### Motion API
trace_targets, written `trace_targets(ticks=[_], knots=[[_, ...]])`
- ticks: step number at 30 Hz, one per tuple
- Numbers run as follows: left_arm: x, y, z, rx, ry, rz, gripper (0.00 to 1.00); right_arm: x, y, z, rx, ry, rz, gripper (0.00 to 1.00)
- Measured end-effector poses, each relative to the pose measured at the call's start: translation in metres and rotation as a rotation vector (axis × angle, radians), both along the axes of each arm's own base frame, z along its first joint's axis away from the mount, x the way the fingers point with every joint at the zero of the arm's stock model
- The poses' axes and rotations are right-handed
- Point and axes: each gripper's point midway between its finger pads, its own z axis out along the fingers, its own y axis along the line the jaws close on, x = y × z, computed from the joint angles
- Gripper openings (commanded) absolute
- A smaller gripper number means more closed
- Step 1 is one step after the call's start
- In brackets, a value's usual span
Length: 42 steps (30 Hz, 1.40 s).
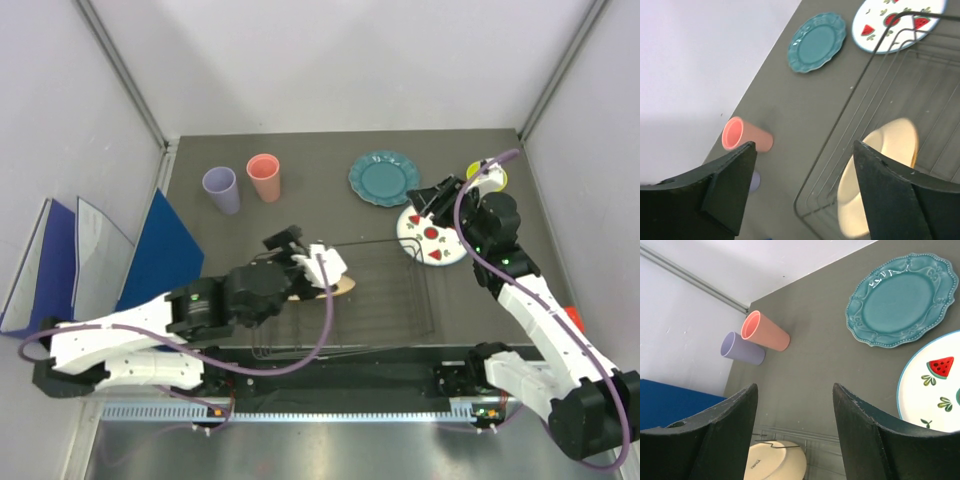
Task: Unload the mixed dishes from the dish rack
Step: Pick up the plate from the dish rack.
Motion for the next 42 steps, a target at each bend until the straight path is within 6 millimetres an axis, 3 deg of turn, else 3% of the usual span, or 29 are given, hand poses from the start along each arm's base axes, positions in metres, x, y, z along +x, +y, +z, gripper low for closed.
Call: trace_targets(ticks=[5,9,17,24,33,42], knots=[[-0.01,0.045,0.006,-0.048,0.048,0.044,0.75,0.0,0.0,-0.007,-0.001,0.009,0.001,0.61],[-0.018,0.057,-0.015,-0.001,0.121,0.048,0.7,0.0,0.002,-0.02,0.002,0.043,0.009,0.61],[-0.037,0.053,-0.084,0.202,0.244,-0.012,0.71,0.0,0.004,-0.033,0.001,0.073,0.016,0.61],[-0.045,0.061,-0.09,0.187,0.271,-0.034,0.72,0.002,0.004,-0.035,-0.001,0.077,0.016,0.61],[-0.051,0.062,-0.134,0.285,0.321,-0.05,0.73,0.006,0.007,-0.044,0.002,0.104,0.021,0.6],[-0.036,0.055,-0.154,0.28,0.232,-0.017,0.71,0.008,0.008,-0.045,0.004,0.103,0.021,0.6]])
